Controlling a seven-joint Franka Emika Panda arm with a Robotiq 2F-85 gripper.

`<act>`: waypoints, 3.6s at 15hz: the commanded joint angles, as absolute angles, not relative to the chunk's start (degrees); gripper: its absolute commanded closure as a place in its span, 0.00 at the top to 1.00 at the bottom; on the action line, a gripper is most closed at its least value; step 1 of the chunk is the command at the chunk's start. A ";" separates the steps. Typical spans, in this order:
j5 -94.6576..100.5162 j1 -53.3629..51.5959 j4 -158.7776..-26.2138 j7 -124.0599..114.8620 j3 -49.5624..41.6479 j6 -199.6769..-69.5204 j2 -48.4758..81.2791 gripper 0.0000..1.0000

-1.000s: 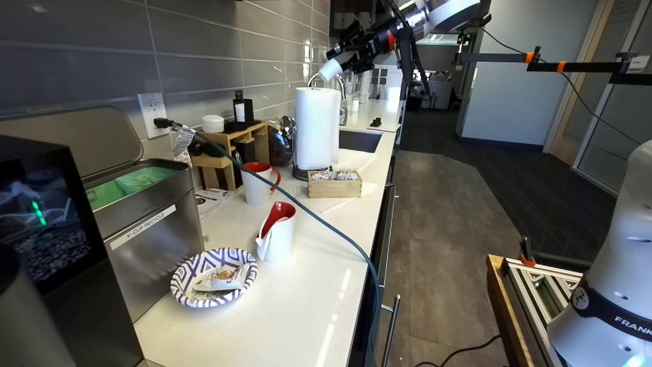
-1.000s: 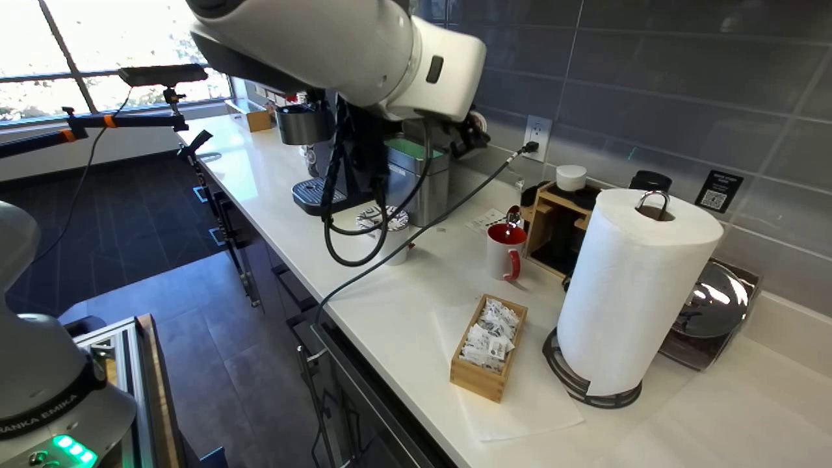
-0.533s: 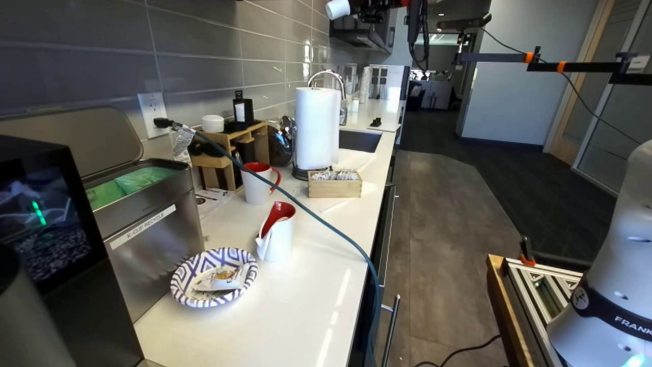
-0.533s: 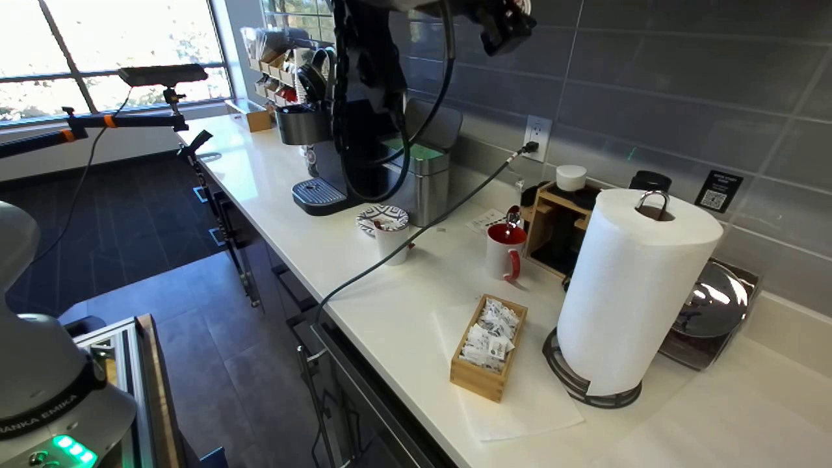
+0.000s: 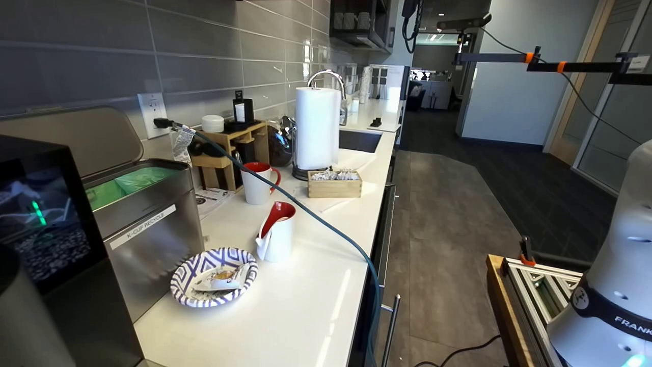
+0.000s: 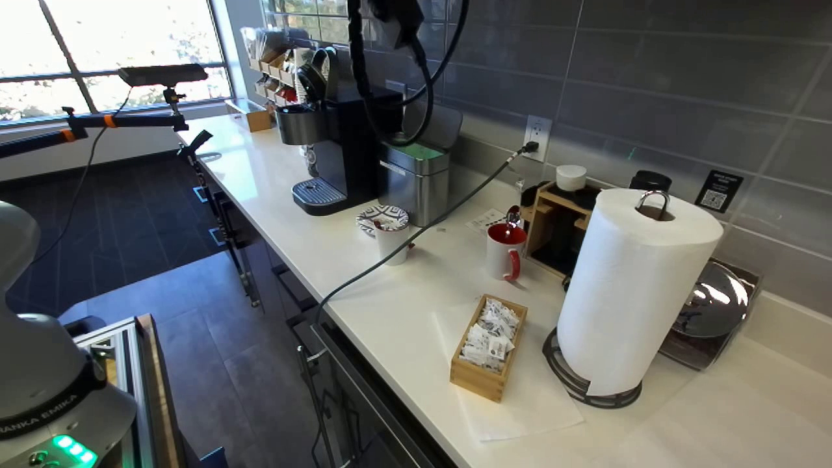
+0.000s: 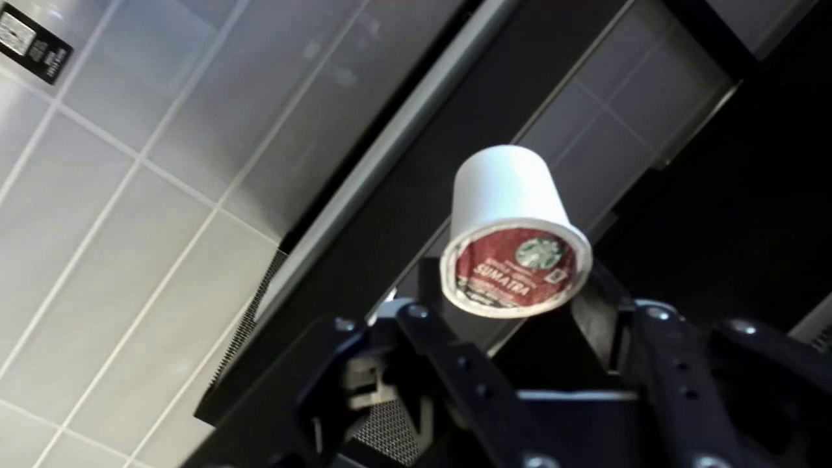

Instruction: Put the coffee pod in the top cabinet

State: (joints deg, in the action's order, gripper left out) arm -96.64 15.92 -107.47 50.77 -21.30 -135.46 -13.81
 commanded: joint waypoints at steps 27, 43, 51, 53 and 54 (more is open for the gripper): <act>-116.11 16.24 -99.60 95.52 -11.75 -119.67 -16.89 0.28; -81.57 12.61 -85.33 96.69 -9.83 -126.78 -3.85 0.28; -77.02 10.80 -85.29 94.10 -8.81 -135.09 -4.50 0.28; -75.74 9.93 -84.86 93.32 -8.38 -136.76 -4.30 0.28; -75.34 9.47 -84.07 92.85 -8.10 -137.96 -3.75 0.28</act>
State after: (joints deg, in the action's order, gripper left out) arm -78.14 10.97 -85.55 95.28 -8.59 -134.71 -4.51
